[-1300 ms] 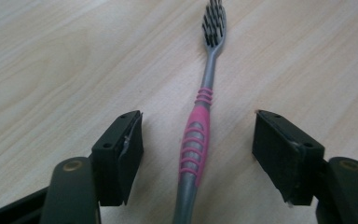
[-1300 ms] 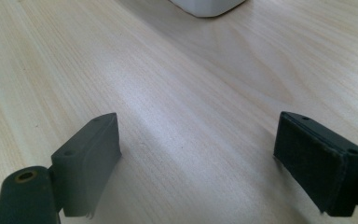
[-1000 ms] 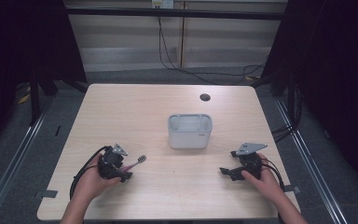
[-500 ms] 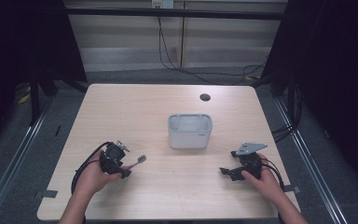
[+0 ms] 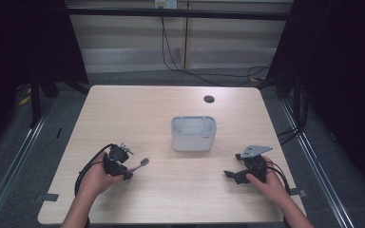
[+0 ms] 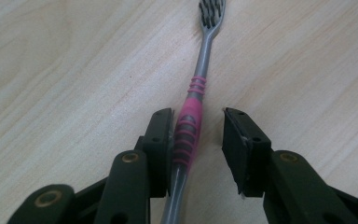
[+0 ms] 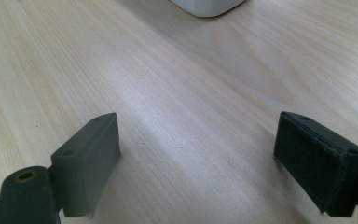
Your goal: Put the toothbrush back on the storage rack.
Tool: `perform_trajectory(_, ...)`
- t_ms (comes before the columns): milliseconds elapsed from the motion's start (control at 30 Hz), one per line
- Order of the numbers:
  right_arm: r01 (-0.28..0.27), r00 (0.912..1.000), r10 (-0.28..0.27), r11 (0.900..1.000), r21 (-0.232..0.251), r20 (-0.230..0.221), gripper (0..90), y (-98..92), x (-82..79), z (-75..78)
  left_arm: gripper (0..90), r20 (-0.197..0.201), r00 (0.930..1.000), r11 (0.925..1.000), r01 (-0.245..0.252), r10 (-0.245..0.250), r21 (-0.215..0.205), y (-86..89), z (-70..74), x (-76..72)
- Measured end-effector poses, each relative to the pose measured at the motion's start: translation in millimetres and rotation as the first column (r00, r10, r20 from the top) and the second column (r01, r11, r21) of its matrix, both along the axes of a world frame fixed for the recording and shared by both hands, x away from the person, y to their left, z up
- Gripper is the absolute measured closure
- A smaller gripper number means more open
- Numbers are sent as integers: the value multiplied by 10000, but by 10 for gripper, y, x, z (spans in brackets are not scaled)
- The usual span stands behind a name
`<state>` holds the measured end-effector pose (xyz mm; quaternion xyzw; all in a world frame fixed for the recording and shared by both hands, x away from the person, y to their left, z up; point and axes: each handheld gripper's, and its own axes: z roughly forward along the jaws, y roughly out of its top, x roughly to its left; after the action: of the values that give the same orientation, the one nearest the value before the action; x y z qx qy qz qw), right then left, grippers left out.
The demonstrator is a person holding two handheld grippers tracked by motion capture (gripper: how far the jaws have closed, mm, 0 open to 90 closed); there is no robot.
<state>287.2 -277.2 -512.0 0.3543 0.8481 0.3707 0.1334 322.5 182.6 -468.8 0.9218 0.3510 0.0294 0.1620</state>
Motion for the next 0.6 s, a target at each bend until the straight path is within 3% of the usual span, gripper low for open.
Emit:
perform_trajectory(233,-3,10000,3,10000,-1,3,138,0,0,0,777,-169,9998,9996,114,-109,277,-22,14,29)
perform_trajectory(400,-10,10000,10,10000,0,20,138,-1,2,-1,791,-157,9999,9997,-65,69,256,-36,12,20)
perform_trajectory(433,-7,10000,7,10000,-1,21,138,0,2,-1,791,-126,9995,9995,-301,302,84,-30,6,20)
perform_trajectory(533,-1,10000,1,10000,0,12,138,0,1,-1,792,-163,9996,9997,-231,232,59,-10,9,26)
perform_trajectory(600,-12,10000,12,10000,4,22,138,-1,2,-1,792,-64,9987,9984,-500,498,-270,-3,24,15)
